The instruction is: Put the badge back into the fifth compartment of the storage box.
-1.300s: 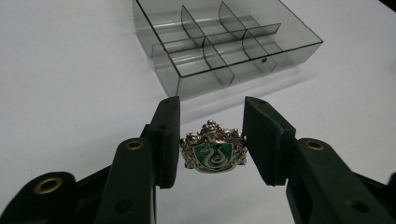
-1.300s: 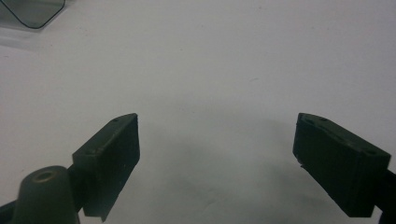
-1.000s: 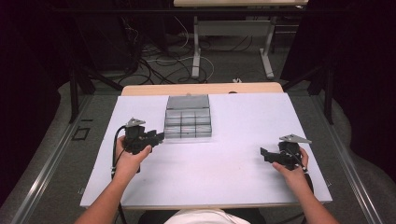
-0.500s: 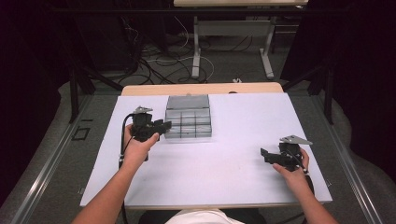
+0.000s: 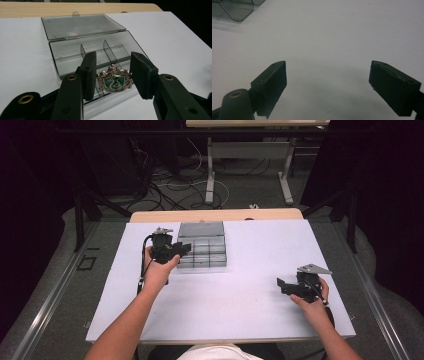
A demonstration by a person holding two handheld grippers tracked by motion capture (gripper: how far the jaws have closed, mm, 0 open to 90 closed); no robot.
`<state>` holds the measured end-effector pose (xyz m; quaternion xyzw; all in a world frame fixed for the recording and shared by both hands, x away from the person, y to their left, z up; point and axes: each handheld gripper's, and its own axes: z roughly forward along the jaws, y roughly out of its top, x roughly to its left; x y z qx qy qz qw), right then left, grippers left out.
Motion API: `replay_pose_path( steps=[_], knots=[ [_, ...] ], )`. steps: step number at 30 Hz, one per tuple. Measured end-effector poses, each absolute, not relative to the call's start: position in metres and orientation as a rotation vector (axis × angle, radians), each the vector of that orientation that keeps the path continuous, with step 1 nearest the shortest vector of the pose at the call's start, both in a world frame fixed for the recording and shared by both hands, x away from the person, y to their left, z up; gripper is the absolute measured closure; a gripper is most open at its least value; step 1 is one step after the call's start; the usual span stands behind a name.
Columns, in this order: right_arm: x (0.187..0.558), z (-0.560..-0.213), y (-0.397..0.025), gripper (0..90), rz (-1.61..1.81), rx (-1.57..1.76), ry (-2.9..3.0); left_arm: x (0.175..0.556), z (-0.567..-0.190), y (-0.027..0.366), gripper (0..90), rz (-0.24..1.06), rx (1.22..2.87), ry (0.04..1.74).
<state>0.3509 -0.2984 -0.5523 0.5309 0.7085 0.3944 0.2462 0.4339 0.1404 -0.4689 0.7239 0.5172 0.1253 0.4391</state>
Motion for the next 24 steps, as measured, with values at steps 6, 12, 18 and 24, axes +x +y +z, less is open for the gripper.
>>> replay_pose_path(
  steps=[6, 12, 18, 24],
  knots=[
    [0.35, -0.553, -0.3, 14.2, 1.077, 1.458, 1.932, 0.443, -0.476, 0.131, 57.8, 0.303, 1.819, 1.304],
    [0.349, -0.552, -0.301, 14.2, 1.083, 1.469, 1.916, 0.449, -0.483, 0.115, 57.8, 0.293, 1.852, 1.308],
    [0.349, -0.552, -0.301, 14.2, 1.083, 1.451, 1.924, 0.454, -0.489, 0.102, 57.8, 0.295, 1.875, 1.315],
    [0.35, -0.551, -0.302, 14.2, 1.086, 1.46, 1.921, 0.459, -0.497, 0.095, 57.8, 0.292, 1.916, 1.34]
  ],
)
